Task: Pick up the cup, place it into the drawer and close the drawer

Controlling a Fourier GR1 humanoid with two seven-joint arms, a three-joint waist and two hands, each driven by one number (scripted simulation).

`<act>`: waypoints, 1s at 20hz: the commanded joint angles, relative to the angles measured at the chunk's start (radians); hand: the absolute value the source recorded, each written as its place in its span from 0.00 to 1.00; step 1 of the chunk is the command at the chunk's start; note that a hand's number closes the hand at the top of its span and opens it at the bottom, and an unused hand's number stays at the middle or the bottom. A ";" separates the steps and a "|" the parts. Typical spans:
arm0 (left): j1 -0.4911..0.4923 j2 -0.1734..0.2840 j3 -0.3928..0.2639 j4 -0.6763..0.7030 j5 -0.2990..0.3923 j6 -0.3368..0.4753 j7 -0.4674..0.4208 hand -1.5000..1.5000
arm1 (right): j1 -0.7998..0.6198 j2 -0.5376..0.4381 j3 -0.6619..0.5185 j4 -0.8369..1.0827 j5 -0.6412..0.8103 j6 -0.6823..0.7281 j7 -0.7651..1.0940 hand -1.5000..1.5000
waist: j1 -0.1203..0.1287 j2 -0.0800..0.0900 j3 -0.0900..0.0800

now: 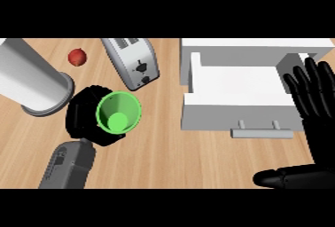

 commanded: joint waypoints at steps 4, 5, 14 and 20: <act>-0.065 -0.027 -0.058 -0.254 0.047 0.141 0.244 1.00 | 0.013 0.004 0.008 -0.053 -0.010 -0.009 0.041 0.00 | -0.010 0.003 -0.001; -0.114 -0.037 -0.105 -0.188 0.039 0.199 0.214 1.00 | -0.010 0.005 0.012 0.042 0.017 0.010 -0.032 0.00 | -0.012 0.005 -0.001; -0.344 -0.032 -0.117 -0.266 -0.022 0.349 0.460 1.00 | 0.010 0.000 -0.010 0.027 0.011 0.015 -0.041 0.00 | -0.015 0.006 -0.001; -0.482 -0.034 -0.120 -0.052 -0.048 0.374 0.386 1.00 | 0.011 0.023 0.011 0.064 0.029 0.016 -0.087 0.00 | -0.017 0.007 -0.001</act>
